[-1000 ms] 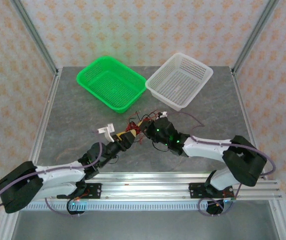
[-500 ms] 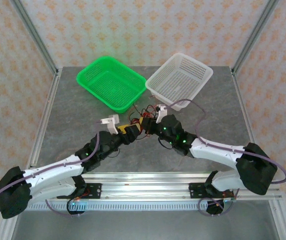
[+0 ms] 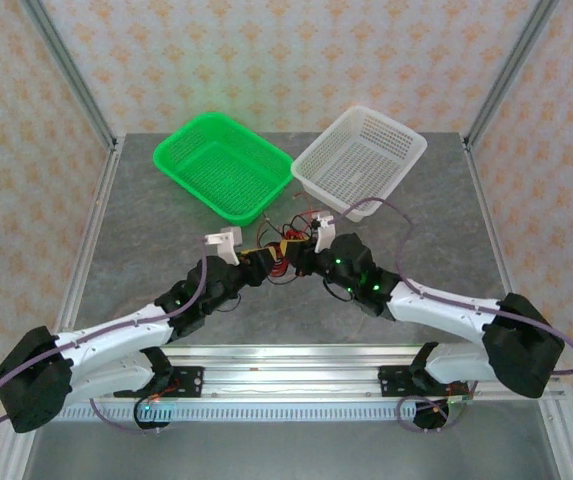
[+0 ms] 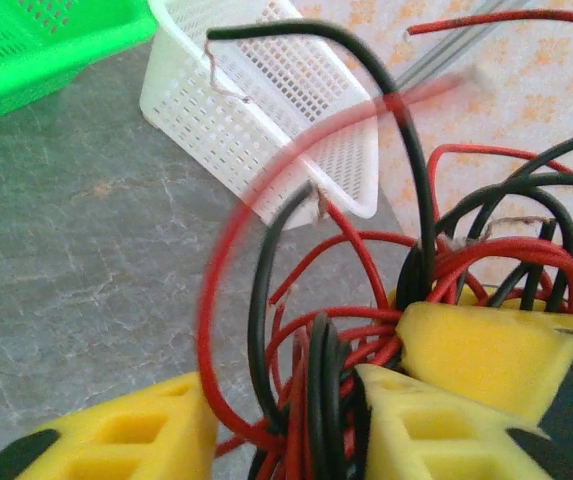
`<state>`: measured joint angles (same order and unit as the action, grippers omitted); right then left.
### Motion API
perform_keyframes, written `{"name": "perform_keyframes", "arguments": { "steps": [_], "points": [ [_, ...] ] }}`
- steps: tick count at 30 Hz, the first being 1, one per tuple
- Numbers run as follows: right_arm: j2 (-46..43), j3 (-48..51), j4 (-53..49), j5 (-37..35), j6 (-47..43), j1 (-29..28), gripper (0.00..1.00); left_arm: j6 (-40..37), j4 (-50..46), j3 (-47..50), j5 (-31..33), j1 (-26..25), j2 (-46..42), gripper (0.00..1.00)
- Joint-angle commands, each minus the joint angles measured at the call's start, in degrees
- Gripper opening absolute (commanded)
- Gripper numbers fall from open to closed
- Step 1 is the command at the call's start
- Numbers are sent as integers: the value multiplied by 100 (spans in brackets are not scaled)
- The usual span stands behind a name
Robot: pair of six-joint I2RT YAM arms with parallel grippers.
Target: Untangle the cables
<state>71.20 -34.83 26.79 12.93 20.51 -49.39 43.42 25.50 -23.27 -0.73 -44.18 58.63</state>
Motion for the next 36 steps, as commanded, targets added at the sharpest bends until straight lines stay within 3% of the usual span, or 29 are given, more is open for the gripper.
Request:
{"name": "perform_keyframes", "arguments": {
  "steps": [1, 6, 14, 21, 24, 27, 31, 36],
  "points": [
    [-302, 101, 394, 294, -200, -14, 0, 24, -74, -86, 115, 173, -50, 25],
    [-326, 281, 717, 263, -16, -14, 0, 220, 271, 147, -146, 201, 116, 1],
    [-549, 649, 1328, 13, 364, -18, 0, 479, 826, 427, -483, 200, 228, 0],
    [-907, 803, 1190, -1002, 920, -11, 1, 731, 682, 714, -144, 195, -106, 0],
    [-838, 646, 613, -1311, 1494, -10, 29, 840, 729, 882, 14, 200, -244, 0],
    [-660, 411, -28, -1295, 2019, -5, 46, 823, 697, 942, 174, 202, -307, 0],
    [-579, 243, -828, -1214, 2589, -9, 60, 674, 550, 888, 355, 200, -352, 0],
    [-612, -57, -2192, -1212, 3053, -9, 63, 466, 378, 788, 570, 200, -438, 0]
  ]
}}
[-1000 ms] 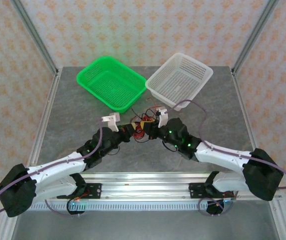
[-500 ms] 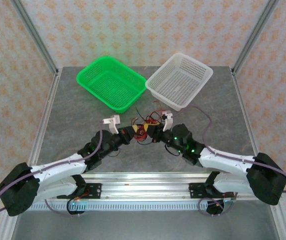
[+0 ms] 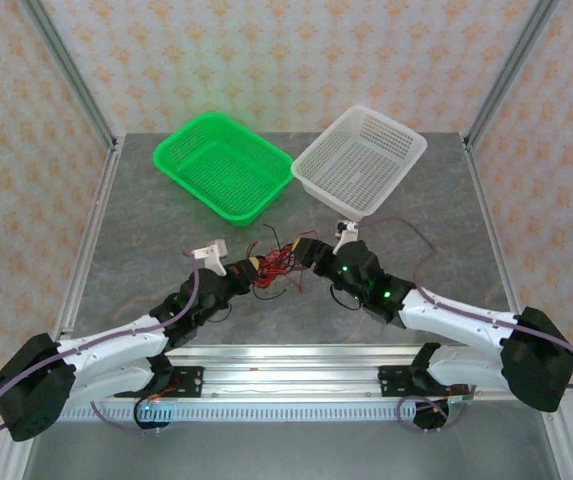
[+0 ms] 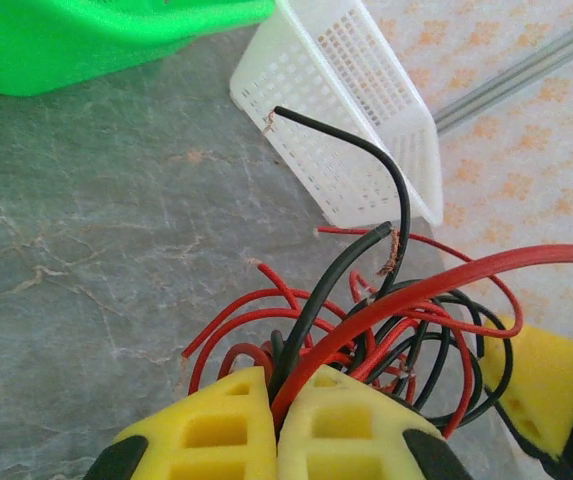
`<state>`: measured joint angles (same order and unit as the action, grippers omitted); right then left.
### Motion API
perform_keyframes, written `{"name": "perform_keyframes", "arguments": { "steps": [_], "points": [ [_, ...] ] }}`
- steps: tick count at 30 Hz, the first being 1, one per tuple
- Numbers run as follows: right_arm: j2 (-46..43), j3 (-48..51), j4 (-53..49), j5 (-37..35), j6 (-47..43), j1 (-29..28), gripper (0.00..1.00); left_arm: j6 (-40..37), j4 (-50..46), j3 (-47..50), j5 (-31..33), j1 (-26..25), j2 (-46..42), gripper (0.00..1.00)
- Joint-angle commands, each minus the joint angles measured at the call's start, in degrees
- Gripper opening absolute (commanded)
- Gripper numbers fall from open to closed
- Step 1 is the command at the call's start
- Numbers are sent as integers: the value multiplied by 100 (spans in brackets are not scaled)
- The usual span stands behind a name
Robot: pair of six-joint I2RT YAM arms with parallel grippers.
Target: Untangle the cables
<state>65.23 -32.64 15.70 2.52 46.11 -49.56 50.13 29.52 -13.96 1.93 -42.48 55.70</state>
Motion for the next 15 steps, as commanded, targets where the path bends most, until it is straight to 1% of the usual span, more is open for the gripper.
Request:
{"name": "perform_keyframes", "arguments": {
  "steps": [1, 4, 7, 8, 11, 15],
  "points": [
    [-19, -368, -1420, -129, 574, 13, 64, -258, -81, -180, 351, 30, -155, 0],
    [-49, -628, -2137, 205, 856, 13, 67, -433, -238, -286, 467, 29, -139, 0],
    [-124, -734, -2269, 846, 1272, 0, 75, -683, -366, -392, 582, 14, -70, 0],
    [-118, -791, -2326, 1048, 1396, 7, 76, -772, -381, -417, 610, 3, -45, 0],
    [-43, -1078, -2580, 1481, 1653, 5, 76, -1113, -377, -496, 723, -32, 40, 0],
    [209, -1553, -2557, 1923, 1973, 8, 76, -1611, -298, -625, 799, -160, 129, 0]
  ]
}}
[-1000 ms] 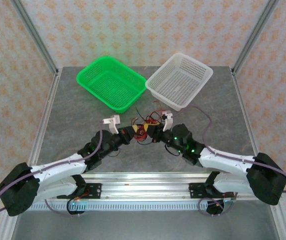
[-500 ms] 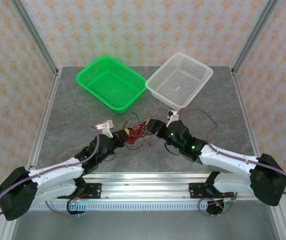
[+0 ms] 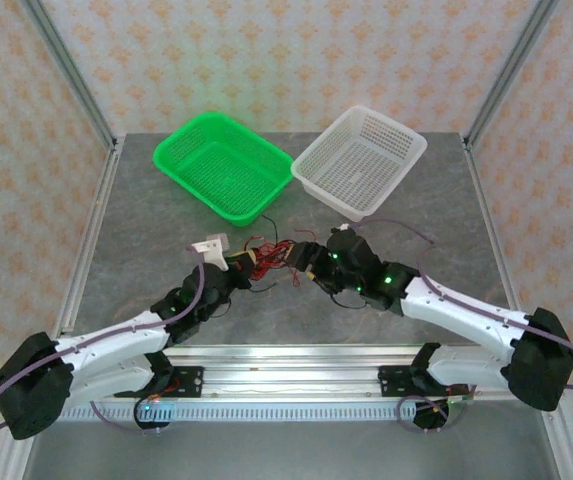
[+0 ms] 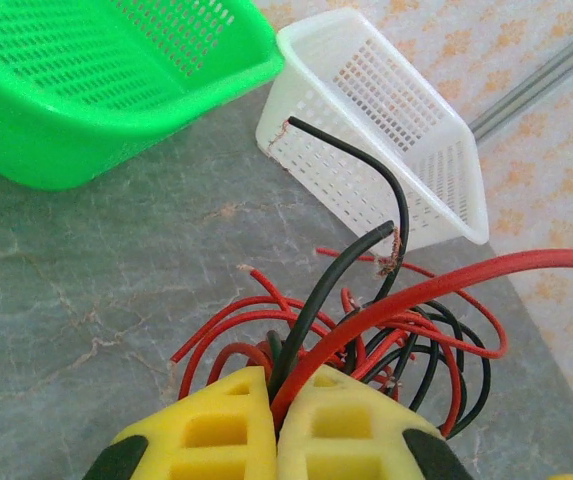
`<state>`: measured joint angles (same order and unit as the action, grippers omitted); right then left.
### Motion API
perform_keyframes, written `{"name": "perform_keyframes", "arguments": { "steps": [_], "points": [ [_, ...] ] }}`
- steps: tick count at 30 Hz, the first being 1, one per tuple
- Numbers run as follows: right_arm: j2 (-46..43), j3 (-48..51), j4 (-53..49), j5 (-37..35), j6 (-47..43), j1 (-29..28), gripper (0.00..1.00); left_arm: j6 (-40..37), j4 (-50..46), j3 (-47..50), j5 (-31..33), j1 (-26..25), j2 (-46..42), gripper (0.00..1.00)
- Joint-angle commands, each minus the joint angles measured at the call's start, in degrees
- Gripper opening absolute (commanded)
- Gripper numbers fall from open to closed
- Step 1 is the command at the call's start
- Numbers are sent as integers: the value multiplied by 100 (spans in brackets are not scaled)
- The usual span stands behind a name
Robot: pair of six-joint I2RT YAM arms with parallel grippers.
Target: Untangle the cables
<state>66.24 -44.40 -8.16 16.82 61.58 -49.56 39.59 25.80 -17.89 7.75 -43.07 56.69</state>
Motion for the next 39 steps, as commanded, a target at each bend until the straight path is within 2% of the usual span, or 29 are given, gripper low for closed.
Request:
{"name": "perform_keyframes", "arguments": {
  "steps": [1, 7, 12, 15, 18, 26, 36, 38, 39],
  "points": [
    [345, -493, -91, 606, 518, 16, 76, -757, 120, -254, 271, -163, 35, 0],
    [1117, -875, 563, 967, 1179, 56, 75, -1293, 206, -381, 680, -472, 62, 0],
    [1563, -874, 790, 942, 1402, 144, 73, -1334, 353, -309, 829, -562, -106, 0],
    [1713, -760, 1082, 822, 1542, 183, 67, -1275, 432, -213, 881, -584, -246, 0],
    [1836, -653, 1340, 653, 1619, 217, 62, -1177, 535, -118, 849, -580, -376, 0],
    [2144, -499, 2007, 500, 1726, 298, 56, -978, 778, -33, 424, -580, -566, 0],
    [2513, -534, 2630, 674, 1717, 299, 34, -805, 1184, 68, -29, -581, -606, 0],
    [2593, -560, 2776, 777, 1651, 298, 24, -762, 1225, 84, -80, -585, -639, 0],
    [2604, -569, 2809, 800, 1609, 298, 16, -750, 1230, 92, -90, -580, -666, 0]
  ]
}}
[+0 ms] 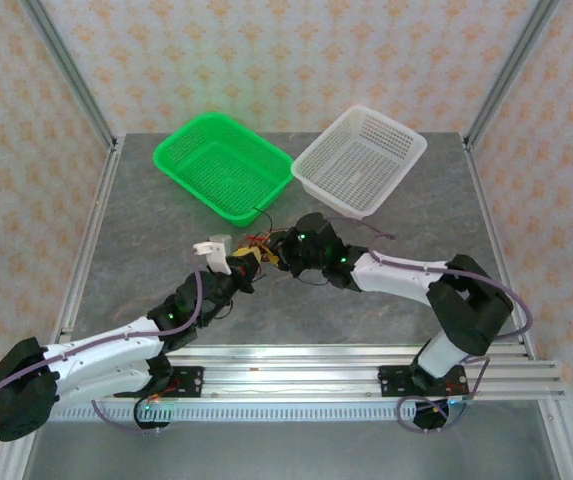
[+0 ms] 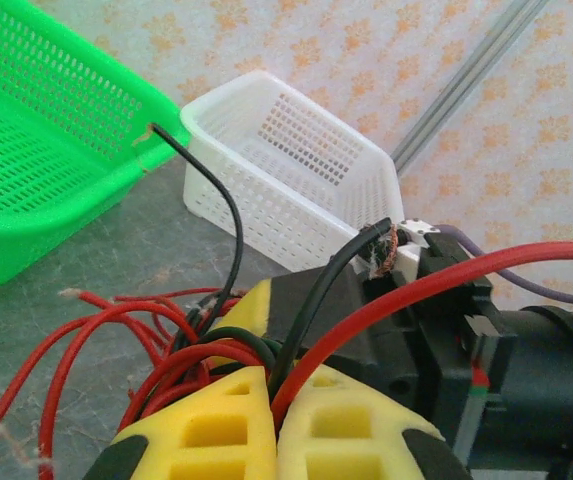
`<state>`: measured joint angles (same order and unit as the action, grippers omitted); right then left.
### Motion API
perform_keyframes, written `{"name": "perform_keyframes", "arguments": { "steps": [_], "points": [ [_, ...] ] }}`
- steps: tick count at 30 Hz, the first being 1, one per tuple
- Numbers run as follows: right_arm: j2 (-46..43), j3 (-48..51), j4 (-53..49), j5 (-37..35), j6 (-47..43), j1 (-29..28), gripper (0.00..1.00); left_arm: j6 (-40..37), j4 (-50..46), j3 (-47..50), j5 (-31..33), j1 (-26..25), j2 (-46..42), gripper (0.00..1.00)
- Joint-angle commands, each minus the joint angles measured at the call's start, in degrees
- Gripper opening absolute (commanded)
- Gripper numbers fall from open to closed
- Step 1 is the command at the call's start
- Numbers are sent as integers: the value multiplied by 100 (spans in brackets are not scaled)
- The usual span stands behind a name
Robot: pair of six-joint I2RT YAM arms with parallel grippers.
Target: Untangle the cables
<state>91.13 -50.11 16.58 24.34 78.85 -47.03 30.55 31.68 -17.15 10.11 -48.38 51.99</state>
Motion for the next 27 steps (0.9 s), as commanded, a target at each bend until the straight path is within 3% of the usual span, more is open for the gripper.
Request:
{"name": "perform_keyframes", "arguments": {
  "steps": [1, 3, 12, 18, 23, 27],
  "points": [
    [121, 1, 335, 43, -160, 44, 9, 176, 623, 18, -306, -49, -234, 0],
    [62, 44, 337, -22, -241, 44, 0, 200, 515, 44, -174, -49, -372, 0],
    [-950, 1039, 1369, -940, -1047, 44, 0, 894, -773, 563, 1563, -33, -1617, 0],
    [-1449, 1198, 1812, -1370, -2295, 47, 0, 1331, -1138, 842, 1450, -31, -1834, 26],
    [-1522, 1098, 1997, -1227, -3066, 71, 0, 1337, -1074, 832, 1179, -36, -1721, 59],
    [-1544, 1089, 2067, -1104, -3623, 79, 0, 1164, -1090, 613, 937, -32, -1616, 77]
  ]
}}
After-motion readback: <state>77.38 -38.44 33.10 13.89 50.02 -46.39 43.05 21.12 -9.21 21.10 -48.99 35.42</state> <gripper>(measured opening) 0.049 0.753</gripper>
